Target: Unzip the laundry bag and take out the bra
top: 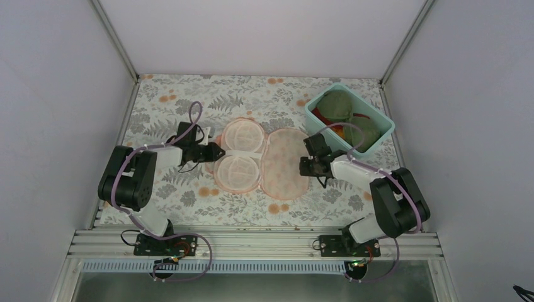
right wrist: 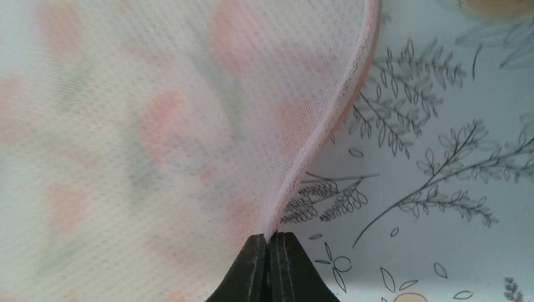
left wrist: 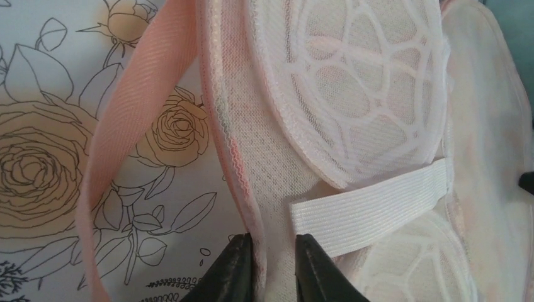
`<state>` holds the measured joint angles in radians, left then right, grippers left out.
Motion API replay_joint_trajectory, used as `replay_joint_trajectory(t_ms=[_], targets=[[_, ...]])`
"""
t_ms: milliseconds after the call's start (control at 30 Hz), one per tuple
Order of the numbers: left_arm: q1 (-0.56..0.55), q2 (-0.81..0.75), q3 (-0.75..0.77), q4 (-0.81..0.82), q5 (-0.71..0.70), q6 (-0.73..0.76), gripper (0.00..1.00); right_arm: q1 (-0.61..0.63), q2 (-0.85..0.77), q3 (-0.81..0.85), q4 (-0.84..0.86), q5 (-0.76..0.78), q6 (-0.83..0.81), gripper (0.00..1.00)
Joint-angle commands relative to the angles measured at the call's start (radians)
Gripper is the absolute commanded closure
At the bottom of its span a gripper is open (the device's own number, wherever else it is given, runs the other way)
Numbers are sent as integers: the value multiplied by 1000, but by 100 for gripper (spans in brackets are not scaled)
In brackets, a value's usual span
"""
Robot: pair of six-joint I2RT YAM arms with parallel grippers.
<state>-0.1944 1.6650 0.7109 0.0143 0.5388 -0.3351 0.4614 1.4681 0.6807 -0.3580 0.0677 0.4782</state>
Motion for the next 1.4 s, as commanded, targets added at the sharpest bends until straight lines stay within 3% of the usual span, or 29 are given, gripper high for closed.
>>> replay_joint_trajectory(t_ms=[0,67,267,567,833,1133,1167,1233,1367], targets=[[-6,6,-7,18,35,-9,88,9,-36,112,-70,13,-59,96],[-5,4,-4,16,37,-11,97,29,-45,176,-113,8,-74,96],[-7,5,-3,20,47,-21,98,146,-42,394,-211,-12,-70,96],[-10,12,-2,35,61,-19,98,344,174,625,-52,-210,-37,96],[-11,11,-6,50,69,-17,98,383,448,784,35,-340,-30,96],[-13,22,-2,50,66,-24,98,383,529,784,129,-377,28,96],[-12,24,1,46,62,-24,98,384,537,798,126,-387,27,93],[-12,22,7,39,57,-22,98,383,541,811,119,-398,22,74],[-11,9,27,7,4,4,94,370,465,810,117,-367,6,52]])
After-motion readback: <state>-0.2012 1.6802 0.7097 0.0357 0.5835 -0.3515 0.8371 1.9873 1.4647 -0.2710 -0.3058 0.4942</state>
